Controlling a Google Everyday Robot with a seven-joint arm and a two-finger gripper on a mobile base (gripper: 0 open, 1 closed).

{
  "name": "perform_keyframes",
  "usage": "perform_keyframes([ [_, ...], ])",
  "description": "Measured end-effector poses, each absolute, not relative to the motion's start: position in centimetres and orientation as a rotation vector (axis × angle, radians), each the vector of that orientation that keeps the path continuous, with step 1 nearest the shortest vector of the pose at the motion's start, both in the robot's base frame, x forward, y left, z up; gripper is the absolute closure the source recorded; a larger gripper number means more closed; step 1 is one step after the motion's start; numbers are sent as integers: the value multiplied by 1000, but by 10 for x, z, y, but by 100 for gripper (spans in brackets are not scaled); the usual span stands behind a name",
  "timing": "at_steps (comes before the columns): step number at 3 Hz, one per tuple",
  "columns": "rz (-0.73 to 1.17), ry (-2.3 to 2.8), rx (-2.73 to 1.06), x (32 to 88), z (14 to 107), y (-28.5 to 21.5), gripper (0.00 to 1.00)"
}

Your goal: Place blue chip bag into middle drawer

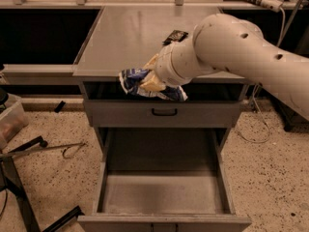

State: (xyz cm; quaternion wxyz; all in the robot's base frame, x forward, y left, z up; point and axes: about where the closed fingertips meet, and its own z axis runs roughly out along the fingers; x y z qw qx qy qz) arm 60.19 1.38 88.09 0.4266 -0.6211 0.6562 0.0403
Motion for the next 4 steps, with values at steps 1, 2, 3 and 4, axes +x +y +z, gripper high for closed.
perform_keyframes([
  [1, 150, 1639, -1540, 600, 826, -6, 100],
  [2, 213, 1633, -1517, 585, 772, -32, 100],
  [3, 260, 1673, -1485, 528, 709, -75, 100],
  [4, 260, 1673, -1485, 528, 709, -75, 100],
])
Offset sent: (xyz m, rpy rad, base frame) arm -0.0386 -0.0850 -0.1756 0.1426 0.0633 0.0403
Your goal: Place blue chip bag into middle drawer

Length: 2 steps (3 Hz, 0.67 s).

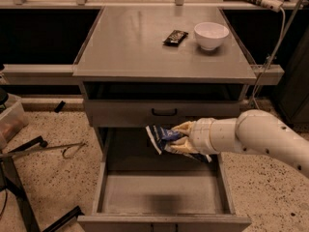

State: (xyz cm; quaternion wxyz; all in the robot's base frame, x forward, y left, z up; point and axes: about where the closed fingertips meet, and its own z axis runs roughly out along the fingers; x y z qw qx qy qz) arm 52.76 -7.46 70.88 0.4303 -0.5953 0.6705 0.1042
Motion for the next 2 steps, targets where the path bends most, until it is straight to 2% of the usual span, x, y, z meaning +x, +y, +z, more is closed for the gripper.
perform_keyframes([
  [1, 274, 1678, -1473, 529, 677, -78, 100],
  [2, 278, 1725, -1430, 528, 599, -83, 100],
])
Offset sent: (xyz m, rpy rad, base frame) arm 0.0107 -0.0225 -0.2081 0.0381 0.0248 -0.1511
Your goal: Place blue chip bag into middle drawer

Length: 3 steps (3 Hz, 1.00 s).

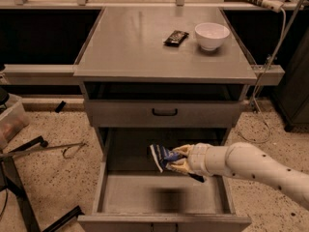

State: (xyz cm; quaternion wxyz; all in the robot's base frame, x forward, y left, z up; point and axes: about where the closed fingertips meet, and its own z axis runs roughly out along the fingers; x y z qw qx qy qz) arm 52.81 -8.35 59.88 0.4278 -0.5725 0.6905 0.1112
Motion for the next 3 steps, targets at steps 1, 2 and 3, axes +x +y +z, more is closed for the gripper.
perform_keyframes([
  [1, 299, 1785, -1376, 532, 519, -85, 100],
  [2, 305, 1770, -1370, 531, 508, -80, 100],
  [3, 312, 1762, -1340, 540, 466, -67, 100],
])
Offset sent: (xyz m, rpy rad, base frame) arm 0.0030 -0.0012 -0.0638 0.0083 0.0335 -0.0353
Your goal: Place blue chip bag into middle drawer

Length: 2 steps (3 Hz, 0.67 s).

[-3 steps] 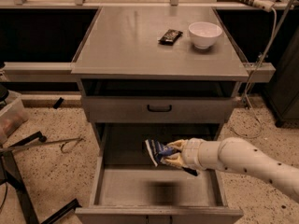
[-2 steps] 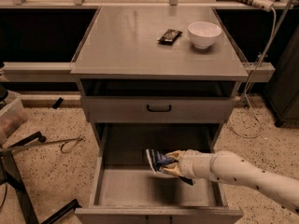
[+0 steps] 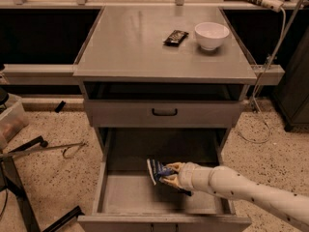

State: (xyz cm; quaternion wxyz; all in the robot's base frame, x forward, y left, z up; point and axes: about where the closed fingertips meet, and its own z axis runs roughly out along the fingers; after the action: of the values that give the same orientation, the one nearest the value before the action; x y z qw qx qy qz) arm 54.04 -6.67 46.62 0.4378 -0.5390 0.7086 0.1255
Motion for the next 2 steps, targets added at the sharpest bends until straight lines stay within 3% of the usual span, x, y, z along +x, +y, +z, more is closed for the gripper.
perform_keyframes([
  [1, 353, 1765, -1334, 550, 422, -46, 100],
  [2, 370, 1769, -1330, 548, 414, -41, 84],
])
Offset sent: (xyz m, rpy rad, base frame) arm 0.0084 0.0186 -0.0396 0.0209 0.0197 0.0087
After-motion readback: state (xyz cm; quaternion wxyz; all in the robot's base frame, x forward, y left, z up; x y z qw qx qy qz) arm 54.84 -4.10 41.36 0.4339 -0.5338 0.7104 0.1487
